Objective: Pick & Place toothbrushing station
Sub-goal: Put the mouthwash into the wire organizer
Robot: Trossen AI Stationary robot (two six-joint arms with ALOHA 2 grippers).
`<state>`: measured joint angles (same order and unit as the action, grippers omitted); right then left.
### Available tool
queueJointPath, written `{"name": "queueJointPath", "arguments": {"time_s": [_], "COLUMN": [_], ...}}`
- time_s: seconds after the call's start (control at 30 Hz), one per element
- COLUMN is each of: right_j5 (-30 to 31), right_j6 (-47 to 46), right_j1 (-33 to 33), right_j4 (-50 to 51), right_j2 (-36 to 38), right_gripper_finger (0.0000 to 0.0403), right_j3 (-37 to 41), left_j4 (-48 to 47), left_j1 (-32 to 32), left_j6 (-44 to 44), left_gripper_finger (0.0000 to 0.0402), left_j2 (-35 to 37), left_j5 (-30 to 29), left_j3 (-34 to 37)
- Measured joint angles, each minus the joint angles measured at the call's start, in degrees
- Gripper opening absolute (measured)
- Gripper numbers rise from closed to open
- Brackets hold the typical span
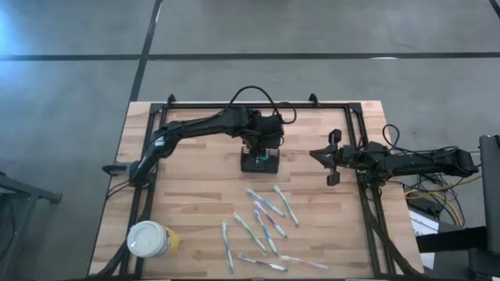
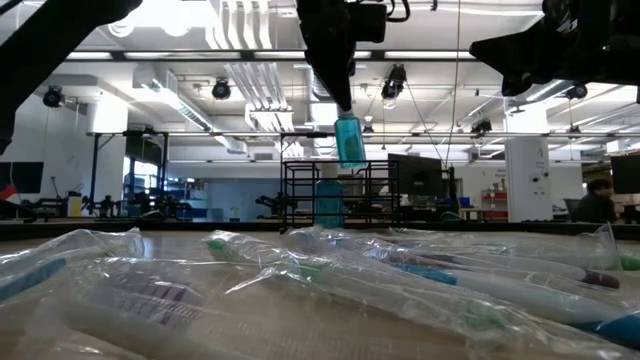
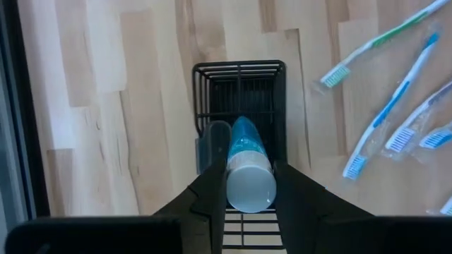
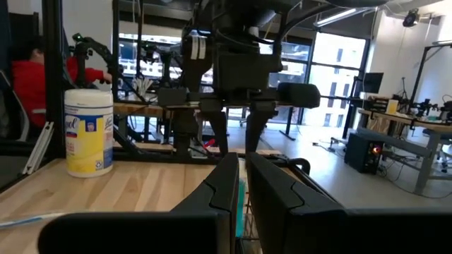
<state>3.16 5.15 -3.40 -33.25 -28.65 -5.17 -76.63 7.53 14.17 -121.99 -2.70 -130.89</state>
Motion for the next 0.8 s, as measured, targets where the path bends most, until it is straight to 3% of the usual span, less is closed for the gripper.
{"name": "queueJointPath", "arguments": {"time_s": [0.8], "right_j5": [0.0], "right_j6": [0.0], "right_j1": [0.0], "right_j4": [0.0], "right_j2": [0.0], "right_gripper_finger": [0.0027], "right_j3": [0.0], "left_j4": [7.5], "left_j1": [0.0], "left_j6": [4.1], "left_gripper_finger": [0.0096], "left_j2": [0.0], "left_j5": [0.0], "left_j3": [10.9]}}
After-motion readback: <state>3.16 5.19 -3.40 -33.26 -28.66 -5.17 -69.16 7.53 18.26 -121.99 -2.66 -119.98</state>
